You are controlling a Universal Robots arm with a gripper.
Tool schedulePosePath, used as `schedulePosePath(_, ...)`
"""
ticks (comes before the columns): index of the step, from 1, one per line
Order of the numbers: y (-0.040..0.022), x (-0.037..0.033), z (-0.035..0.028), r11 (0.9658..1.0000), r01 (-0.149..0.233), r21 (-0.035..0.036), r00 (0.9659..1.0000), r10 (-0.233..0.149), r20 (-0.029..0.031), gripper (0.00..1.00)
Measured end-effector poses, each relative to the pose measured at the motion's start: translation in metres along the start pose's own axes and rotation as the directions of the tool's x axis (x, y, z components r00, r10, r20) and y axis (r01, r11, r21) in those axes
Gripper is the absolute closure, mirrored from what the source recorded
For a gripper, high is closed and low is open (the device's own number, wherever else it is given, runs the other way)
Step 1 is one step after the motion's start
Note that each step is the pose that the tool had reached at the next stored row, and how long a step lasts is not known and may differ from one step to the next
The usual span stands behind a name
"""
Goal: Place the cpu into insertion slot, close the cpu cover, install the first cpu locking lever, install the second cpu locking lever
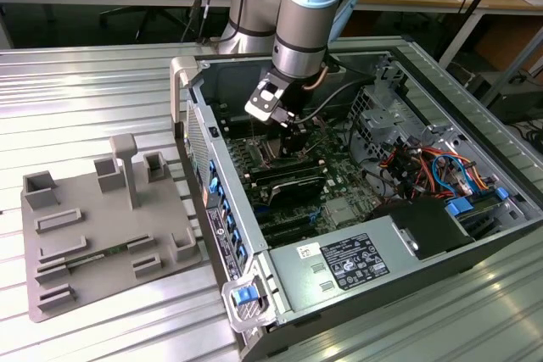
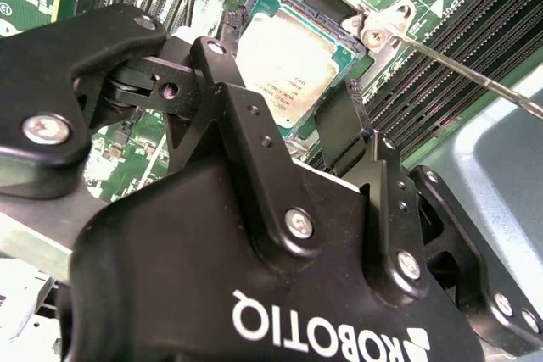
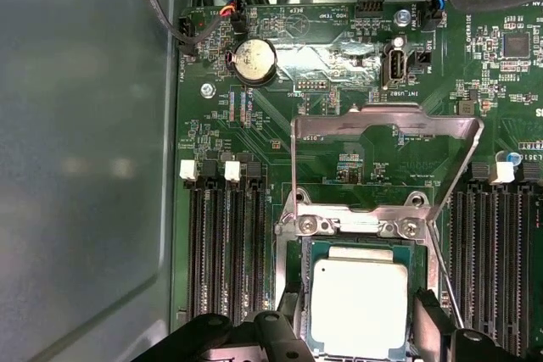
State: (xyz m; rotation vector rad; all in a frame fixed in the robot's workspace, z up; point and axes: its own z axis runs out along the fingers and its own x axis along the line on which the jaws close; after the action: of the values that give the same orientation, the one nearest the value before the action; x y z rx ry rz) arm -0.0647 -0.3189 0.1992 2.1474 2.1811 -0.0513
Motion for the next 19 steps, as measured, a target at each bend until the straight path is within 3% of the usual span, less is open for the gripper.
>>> schedulePosePath(5, 0.0000, 0.0000, 0.0001, 1.0000, 0.000, 0.0001, 1.0000, 0.000, -0.0001, 0.38)
schedulePosePath(6, 0.0000, 0.0000, 0.0001, 1.0000, 0.000, 0.0001, 1.0000, 0.000, 0.0000, 0.46)
schedulePosePath(19, 0.0000, 0.0001, 0.0004, 1.0000, 0.000, -0.0003, 1.0000, 0.000, -0.0003, 0.45)
